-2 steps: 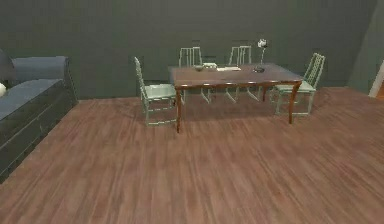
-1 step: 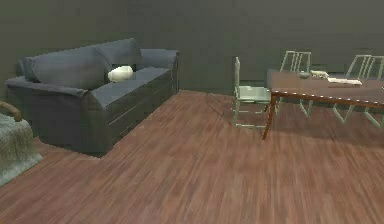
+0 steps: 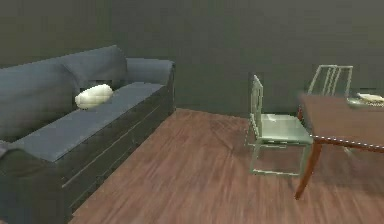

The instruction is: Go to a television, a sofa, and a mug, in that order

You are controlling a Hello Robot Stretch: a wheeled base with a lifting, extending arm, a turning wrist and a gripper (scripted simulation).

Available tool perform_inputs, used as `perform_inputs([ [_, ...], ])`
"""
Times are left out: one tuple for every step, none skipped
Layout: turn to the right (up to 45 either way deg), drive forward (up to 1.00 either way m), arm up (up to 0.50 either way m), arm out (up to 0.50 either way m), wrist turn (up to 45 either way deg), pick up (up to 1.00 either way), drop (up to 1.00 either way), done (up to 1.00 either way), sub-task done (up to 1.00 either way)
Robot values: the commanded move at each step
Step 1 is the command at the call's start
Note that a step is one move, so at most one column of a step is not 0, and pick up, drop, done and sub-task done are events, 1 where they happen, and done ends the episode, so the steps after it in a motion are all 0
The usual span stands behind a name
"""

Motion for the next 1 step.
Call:
perform_inputs([
  [-45.0, 0.0, 0.0, 0.0, 0.0, 0.0, 0.0, 0.0, 0.0],
])
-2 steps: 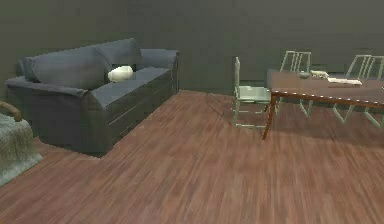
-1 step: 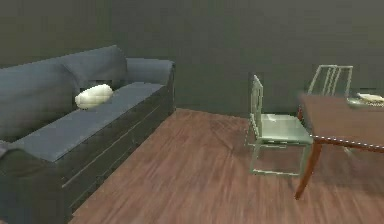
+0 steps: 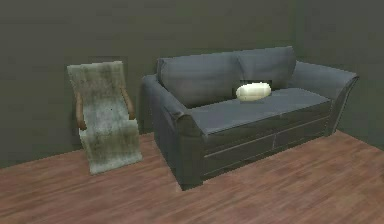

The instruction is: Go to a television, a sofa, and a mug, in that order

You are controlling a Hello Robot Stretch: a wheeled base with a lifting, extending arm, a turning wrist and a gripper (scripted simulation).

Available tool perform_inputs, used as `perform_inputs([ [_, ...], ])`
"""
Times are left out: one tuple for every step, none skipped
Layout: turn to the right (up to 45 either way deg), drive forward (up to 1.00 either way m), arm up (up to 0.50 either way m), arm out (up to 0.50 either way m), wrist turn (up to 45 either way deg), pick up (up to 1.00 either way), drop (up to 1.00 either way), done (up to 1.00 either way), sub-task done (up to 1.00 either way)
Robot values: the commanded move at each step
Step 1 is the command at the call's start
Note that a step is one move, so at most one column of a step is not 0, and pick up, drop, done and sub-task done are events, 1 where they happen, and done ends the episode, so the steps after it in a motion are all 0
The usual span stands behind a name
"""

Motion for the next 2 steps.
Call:
perform_inputs([
  [-6.0, 0.0, 0.0, 0.0, 0.0, 0.0, 0.0, 0.0, 0.0],
  [-3.0, 0.0, 0.0, 0.0, 0.0, 0.0, 0.0, 0.0, 0.0],
])
